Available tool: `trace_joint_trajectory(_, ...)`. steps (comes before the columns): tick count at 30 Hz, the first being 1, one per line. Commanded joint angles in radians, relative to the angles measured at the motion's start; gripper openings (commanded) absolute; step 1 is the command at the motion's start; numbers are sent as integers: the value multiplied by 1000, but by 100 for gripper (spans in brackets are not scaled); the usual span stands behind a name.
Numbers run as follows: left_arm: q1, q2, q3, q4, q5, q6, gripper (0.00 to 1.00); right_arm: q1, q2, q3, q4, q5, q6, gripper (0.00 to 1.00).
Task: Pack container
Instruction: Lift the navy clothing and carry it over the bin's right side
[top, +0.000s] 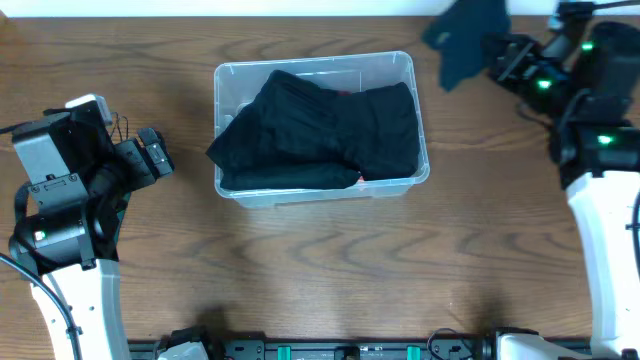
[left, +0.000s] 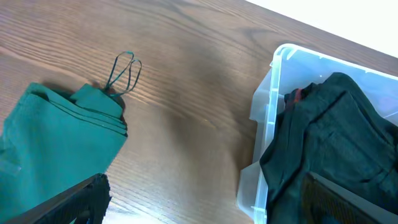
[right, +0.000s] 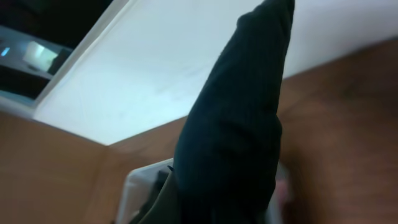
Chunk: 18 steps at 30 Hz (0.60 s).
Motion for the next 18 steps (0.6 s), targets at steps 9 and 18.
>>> trace_joint_trajectory(9, 5, -1, 14, -3, 10, -2, 98, 378, -5, -21, 81, 481, 311, 1)
trace_joint_trajectory(18, 5, -1, 14, -3, 10, -2, 98, 524, 68, -21, 92, 610, 408, 1)
